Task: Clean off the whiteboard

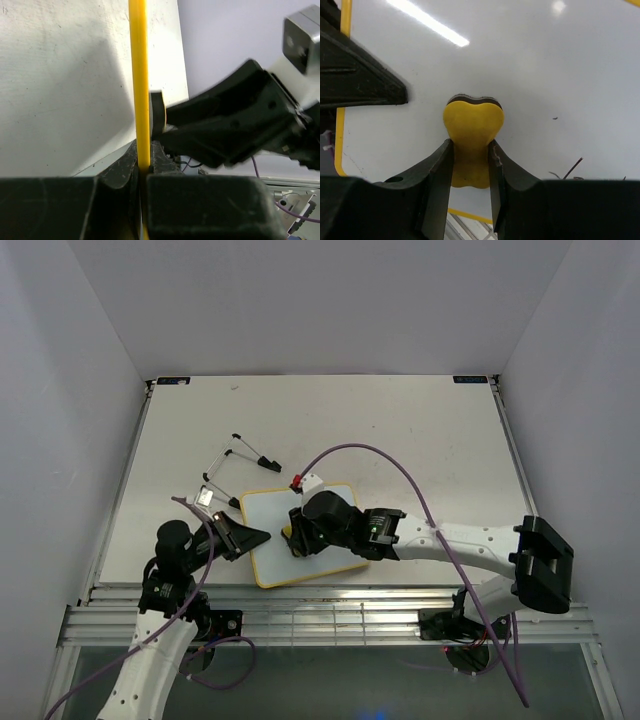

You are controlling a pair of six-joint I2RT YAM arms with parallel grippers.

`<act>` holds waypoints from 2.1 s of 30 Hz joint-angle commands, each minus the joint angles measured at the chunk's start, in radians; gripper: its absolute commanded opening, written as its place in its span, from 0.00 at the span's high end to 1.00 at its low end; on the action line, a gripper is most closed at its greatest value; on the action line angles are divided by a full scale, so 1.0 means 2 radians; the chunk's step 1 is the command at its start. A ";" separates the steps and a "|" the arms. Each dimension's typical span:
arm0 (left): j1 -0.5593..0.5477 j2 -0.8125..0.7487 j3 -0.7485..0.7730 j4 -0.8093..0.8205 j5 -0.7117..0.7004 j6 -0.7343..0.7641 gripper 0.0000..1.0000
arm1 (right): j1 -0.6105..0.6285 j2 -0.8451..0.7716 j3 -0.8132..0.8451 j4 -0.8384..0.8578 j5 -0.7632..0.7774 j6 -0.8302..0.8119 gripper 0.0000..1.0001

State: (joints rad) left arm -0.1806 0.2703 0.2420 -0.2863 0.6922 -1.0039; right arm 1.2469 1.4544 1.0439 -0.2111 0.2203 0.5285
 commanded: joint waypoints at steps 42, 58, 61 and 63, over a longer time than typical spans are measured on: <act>-0.008 -0.061 -0.034 0.027 0.025 -0.066 1.00 | -0.242 -0.229 -0.391 0.123 -0.136 0.007 0.92; -0.007 -0.069 -0.032 0.025 0.030 -0.076 1.00 | -0.104 -0.128 -0.217 0.124 -0.128 0.014 0.92; -0.008 -0.068 -0.024 0.025 0.032 -0.075 1.00 | -0.056 -0.054 -0.149 0.123 -0.116 0.013 0.92; -0.008 -0.066 -0.018 0.025 0.033 -0.073 1.00 | -0.029 -0.030 -0.095 0.119 -0.116 0.007 0.92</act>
State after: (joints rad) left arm -0.1921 0.1486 0.1387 -0.3485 0.6834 -1.0962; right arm 1.1198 1.3273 0.7341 0.0113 -0.0257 0.5552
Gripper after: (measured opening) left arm 0.135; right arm 0.362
